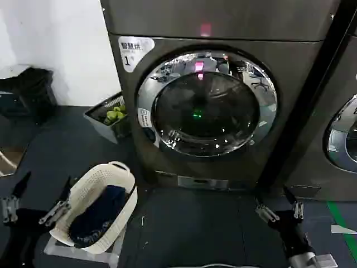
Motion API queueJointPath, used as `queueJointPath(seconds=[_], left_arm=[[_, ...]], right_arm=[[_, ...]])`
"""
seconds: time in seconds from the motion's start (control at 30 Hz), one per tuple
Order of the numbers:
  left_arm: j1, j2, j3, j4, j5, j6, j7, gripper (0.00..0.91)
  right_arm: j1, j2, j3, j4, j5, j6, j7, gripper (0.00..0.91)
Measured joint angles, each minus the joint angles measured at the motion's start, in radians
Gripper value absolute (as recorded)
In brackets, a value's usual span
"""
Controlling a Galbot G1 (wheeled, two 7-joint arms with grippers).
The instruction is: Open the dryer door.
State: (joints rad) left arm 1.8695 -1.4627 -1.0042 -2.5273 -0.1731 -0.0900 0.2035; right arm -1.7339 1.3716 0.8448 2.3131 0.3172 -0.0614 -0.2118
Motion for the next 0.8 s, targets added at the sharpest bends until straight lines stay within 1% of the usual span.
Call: queueJointPath(seconds=[0.07,0.17,0.43,0.53,0.6,0.7,0.8], left_arm=[[0.002,0.001,0.0,-0.006,-0.014,0.012,0.015,0.907],[0.002,0.007,0.0,-0.006,-0.033,0.011,0.009,0.907],[0.013,0.007,0.006,-0.014,-0.04,0.01,0.01,0.907],[0.02,0.014,0.007,-0.009,-0.029,0.005,0.012,0.907],[0.021,0.019,0.005,-0.003,-0.028,0.005,0.012,0.907],[0.026,0.016,0.009,-0.008,-0.029,0.006,0.029,0.907],[0.027,0.01,0.012,-0.022,-0.027,0.012,0.034,0.907]], right_arm=[[0.032,-0.047,0.006,-0.005,0.048,-0.031,-0.03,0.907],[0.089,-0.143,-0.006,-0.01,0.12,-0.086,-0.055,0.907],[0.293,-0.382,-0.087,-0.067,0.286,-0.183,-0.097,0.907],[0.38,-0.45,-0.143,-0.096,0.299,-0.193,-0.101,0.907],[0.434,-0.478,-0.189,-0.119,0.3,-0.194,-0.104,0.907],[0.518,-0.496,-0.275,-0.16,0.29,-0.195,-0.114,0.907],[0.608,-0.493,-0.366,-0.202,0.281,-0.2,-0.12,0.907]])
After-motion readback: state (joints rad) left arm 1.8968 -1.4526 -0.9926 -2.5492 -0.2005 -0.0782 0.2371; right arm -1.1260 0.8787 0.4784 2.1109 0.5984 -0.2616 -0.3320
